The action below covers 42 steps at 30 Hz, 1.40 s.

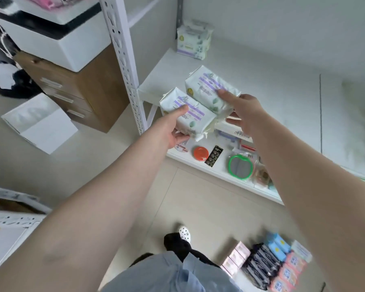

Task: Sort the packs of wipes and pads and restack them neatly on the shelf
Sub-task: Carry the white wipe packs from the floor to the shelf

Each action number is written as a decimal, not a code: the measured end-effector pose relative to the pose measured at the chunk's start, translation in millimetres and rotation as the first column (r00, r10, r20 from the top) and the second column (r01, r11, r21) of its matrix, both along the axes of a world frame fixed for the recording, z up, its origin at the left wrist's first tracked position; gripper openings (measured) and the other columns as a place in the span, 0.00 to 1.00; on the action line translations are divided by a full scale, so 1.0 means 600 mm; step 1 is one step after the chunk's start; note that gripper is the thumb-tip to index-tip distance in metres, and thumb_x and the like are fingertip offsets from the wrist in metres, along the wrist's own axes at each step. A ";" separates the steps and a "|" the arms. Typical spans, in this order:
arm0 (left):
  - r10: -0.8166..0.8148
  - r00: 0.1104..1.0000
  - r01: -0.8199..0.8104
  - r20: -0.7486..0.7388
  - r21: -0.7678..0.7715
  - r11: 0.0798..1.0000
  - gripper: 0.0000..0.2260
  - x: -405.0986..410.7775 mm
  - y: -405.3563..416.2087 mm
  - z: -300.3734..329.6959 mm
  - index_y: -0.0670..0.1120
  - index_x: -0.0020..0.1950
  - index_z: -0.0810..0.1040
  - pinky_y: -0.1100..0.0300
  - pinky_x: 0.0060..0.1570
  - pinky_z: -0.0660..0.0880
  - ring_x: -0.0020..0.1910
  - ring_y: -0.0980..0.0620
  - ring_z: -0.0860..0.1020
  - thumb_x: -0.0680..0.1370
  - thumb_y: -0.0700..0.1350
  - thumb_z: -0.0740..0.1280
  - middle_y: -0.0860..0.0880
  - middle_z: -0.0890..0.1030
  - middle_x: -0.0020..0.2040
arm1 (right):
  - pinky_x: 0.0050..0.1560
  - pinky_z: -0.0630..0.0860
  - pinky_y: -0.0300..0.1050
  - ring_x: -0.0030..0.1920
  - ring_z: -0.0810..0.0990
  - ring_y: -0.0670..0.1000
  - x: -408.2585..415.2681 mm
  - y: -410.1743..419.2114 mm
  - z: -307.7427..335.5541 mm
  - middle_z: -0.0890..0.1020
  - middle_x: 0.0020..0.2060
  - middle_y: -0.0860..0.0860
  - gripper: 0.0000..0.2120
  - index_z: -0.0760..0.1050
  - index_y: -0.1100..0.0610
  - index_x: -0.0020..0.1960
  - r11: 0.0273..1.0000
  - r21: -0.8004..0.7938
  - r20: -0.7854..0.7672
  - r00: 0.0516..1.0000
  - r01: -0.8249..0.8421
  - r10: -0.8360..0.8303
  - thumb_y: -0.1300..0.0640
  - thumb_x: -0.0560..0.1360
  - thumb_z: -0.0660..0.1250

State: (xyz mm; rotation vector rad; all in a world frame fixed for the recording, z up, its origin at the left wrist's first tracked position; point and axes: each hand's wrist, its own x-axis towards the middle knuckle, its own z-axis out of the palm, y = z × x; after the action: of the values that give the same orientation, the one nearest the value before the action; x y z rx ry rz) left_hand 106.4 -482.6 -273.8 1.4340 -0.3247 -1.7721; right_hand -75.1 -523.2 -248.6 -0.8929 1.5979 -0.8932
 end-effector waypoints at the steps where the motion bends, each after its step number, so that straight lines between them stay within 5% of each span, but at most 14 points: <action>1: 0.000 1.000 0.000 0.009 0.007 1.000 0.10 0.004 -0.016 0.001 0.46 0.48 0.76 0.48 0.50 0.79 0.48 0.46 0.81 0.74 0.48 0.73 0.43 0.81 0.51 | 0.52 0.80 0.51 0.52 0.83 0.54 0.004 -0.022 0.000 0.82 0.54 0.55 0.39 0.71 0.61 0.64 1.000 0.002 -0.003 1.000 -0.008 0.008 0.41 0.62 0.79; 5: 0.014 0.999 -0.016 0.050 0.041 0.999 0.11 0.025 -0.088 0.001 0.47 0.47 0.76 0.50 0.58 0.77 0.49 0.48 0.80 0.72 0.51 0.74 0.46 0.82 0.52 | 0.52 0.80 0.51 0.50 0.83 0.53 0.030 -0.108 0.008 0.83 0.53 0.54 0.39 0.71 0.60 0.65 1.000 0.011 -0.012 1.000 -0.026 0.026 0.42 0.62 0.80; 9: 0.039 0.999 -0.040 0.017 0.067 0.997 0.15 0.049 -0.160 -0.003 0.45 0.51 0.77 0.52 0.53 0.80 0.54 0.46 0.80 0.70 0.50 0.76 0.43 0.81 0.57 | 0.52 0.80 0.49 0.47 0.84 0.52 0.060 -0.187 0.010 0.85 0.49 0.53 0.30 0.75 0.60 0.60 0.999 0.026 0.011 1.000 -0.020 0.020 0.46 0.65 0.79; 13: 0.064 0.997 -0.067 0.035 0.088 0.994 0.34 0.065 -0.239 -0.010 0.45 0.67 0.68 0.48 0.38 0.82 0.51 0.41 0.79 0.66 0.48 0.80 0.41 0.74 0.61 | 0.47 0.81 0.46 0.42 0.84 0.51 0.085 -0.261 -0.002 0.85 0.47 0.53 0.27 0.77 0.60 0.58 0.999 0.035 0.026 0.999 0.029 -0.030 0.48 0.66 0.79; 16: 0.014 0.996 -0.018 0.083 0.046 0.999 0.33 0.080 -0.294 -0.010 0.47 0.68 0.62 0.46 0.42 0.82 0.53 0.41 0.77 0.69 0.45 0.77 0.42 0.71 0.62 | 0.49 0.81 0.48 0.46 0.84 0.54 0.103 -0.308 -0.016 0.85 0.49 0.55 0.24 0.78 0.60 0.54 0.995 0.045 0.027 0.995 0.091 -0.092 0.48 0.65 0.79; 20: -0.078 0.989 0.069 0.124 0.080 0.994 0.33 0.100 -0.353 -0.022 0.43 0.67 0.67 0.54 0.34 0.81 0.48 0.43 0.78 0.67 0.46 0.79 0.40 0.73 0.60 | 0.56 0.81 0.53 0.48 0.84 0.56 0.123 -0.365 -0.039 0.84 0.51 0.59 0.23 0.79 0.61 0.47 0.978 0.052 0.034 0.979 0.201 -0.203 0.47 0.62 0.81; 25: -0.180 0.968 0.169 0.178 0.078 0.983 0.36 0.099 -0.398 -0.066 0.43 0.66 0.64 0.56 0.54 0.79 0.42 0.52 0.77 0.66 0.48 0.80 0.44 0.74 0.55 | 0.57 0.80 0.54 0.41 0.81 0.54 0.137 -0.418 -0.054 0.84 0.51 0.60 0.23 0.80 0.63 0.49 0.965 0.061 0.015 0.967 0.253 -0.255 0.49 0.63 0.81; 29: -0.141 0.974 0.137 0.175 0.031 0.990 0.37 0.093 -0.439 -0.088 0.44 0.66 0.64 0.57 0.53 0.79 0.38 0.55 0.79 0.65 0.51 0.80 0.49 0.73 0.59 | 0.55 0.81 0.52 0.40 0.82 0.54 0.134 -0.457 -0.069 0.85 0.42 0.56 0.18 0.79 0.62 0.42 0.967 0.043 -0.009 0.968 0.251 -0.251 0.49 0.65 0.80; 32: -0.136 0.947 0.136 0.292 0.019 0.990 0.42 0.090 -0.469 -0.104 0.46 0.67 0.64 0.62 0.43 0.75 0.45 0.52 0.82 0.61 0.61 0.79 0.51 0.73 0.65 | 0.54 0.81 0.48 0.40 0.83 0.53 0.132 -0.484 -0.085 0.84 0.39 0.53 0.16 0.76 0.59 0.41 0.967 0.028 -0.005 0.967 0.253 -0.253 0.47 0.69 0.76; 36: -0.262 0.683 0.262 0.682 0.106 0.959 0.54 0.093 -0.493 -0.121 0.43 0.69 0.63 0.47 0.63 0.70 0.67 0.42 0.68 0.53 0.76 0.69 0.43 0.66 0.70 | 0.54 0.80 0.50 0.46 0.81 0.53 0.136 -0.495 -0.114 0.82 0.45 0.53 0.19 0.77 0.61 0.51 0.983 0.066 -0.084 0.983 0.169 -0.164 0.45 0.74 0.71; 39: -0.209 0.591 0.296 0.779 0.032 0.955 0.51 0.095 -0.502 -0.114 0.43 0.70 0.62 0.47 0.65 0.68 0.69 0.42 0.63 0.57 0.73 0.71 0.43 0.62 0.69 | 0.46 0.75 0.45 0.43 0.78 0.51 0.142 -0.494 -0.114 0.78 0.41 0.49 0.18 0.75 0.59 0.60 0.987 0.057 -0.119 0.983 0.148 -0.141 0.47 0.78 0.66; 42: -0.079 0.648 0.314 0.757 -0.172 0.934 0.49 0.099 -0.525 -0.105 0.47 0.76 0.56 0.47 0.70 0.64 0.74 0.45 0.58 0.63 0.65 0.75 0.46 0.57 0.74 | 0.51 0.73 0.51 0.49 0.76 0.57 0.142 -0.498 -0.105 0.76 0.48 0.54 0.23 0.73 0.62 0.60 0.972 0.072 -0.160 0.964 0.224 -0.211 0.42 0.79 0.61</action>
State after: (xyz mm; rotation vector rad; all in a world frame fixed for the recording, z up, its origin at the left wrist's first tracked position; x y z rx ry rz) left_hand 166.0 -797.5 -336.8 1.8960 -1.1701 -1.1189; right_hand 9.8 -822.1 -311.8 -0.7459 1.8805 -0.9147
